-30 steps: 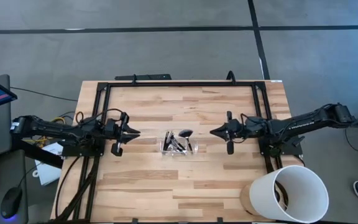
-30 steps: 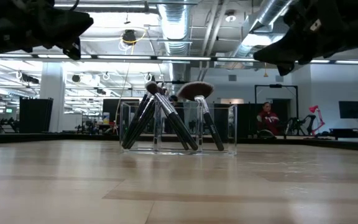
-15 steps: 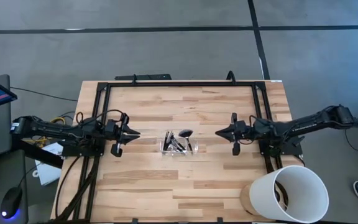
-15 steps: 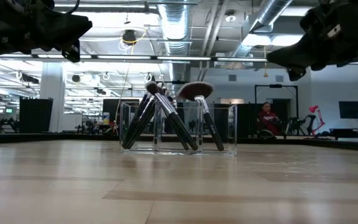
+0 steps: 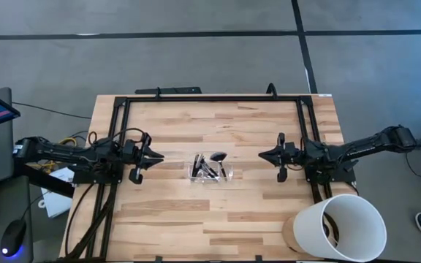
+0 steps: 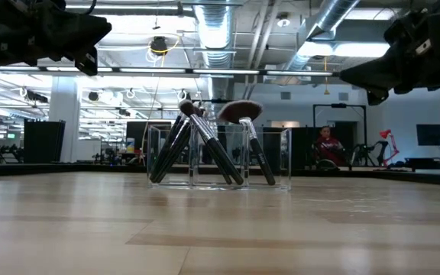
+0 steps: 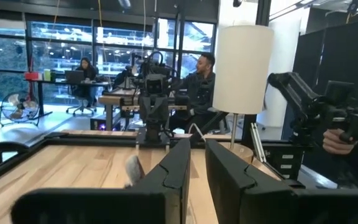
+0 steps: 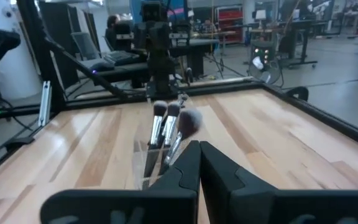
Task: Put items in baskets/containers
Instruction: Return to Home Position
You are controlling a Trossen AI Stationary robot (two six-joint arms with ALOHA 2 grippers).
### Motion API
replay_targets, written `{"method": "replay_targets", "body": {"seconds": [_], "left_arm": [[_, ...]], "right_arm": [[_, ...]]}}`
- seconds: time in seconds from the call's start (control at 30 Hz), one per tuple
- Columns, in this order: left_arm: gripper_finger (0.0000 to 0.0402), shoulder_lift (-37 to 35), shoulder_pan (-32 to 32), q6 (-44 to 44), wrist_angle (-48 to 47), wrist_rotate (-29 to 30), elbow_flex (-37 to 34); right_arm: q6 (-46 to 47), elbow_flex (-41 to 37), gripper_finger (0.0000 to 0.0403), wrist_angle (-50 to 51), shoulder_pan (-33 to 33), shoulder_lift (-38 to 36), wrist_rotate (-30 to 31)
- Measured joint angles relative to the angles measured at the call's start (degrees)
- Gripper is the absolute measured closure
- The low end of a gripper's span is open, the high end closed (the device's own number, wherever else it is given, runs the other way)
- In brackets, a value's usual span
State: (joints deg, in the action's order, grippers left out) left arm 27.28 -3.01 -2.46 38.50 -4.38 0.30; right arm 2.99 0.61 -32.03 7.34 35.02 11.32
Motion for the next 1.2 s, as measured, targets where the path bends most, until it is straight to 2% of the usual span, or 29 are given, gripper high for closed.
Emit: {"method": "replay_targets", "body": {"seconds": [0.3,0.5,1.2], "left_arm": [[0.0353,-3.68,0.0,0.01,-3.22,-0.22,0.0],[0.0353,-7.99,0.0,-0.46,-6.85,-0.2,0.02],[0.0353,-21.76,0.0,-0.83,-19.38,-0.18,0.04]], "right_arm": [[-0.23,-0.18,0.0402,1.76,2.07,-3.33,0.88],[-0.09,-0.2,0.0402,3.73,2.01,-3.3,2.69],[0.03,-0.29,0.0402,5.07,2.03,-3.3,2.72]]}}
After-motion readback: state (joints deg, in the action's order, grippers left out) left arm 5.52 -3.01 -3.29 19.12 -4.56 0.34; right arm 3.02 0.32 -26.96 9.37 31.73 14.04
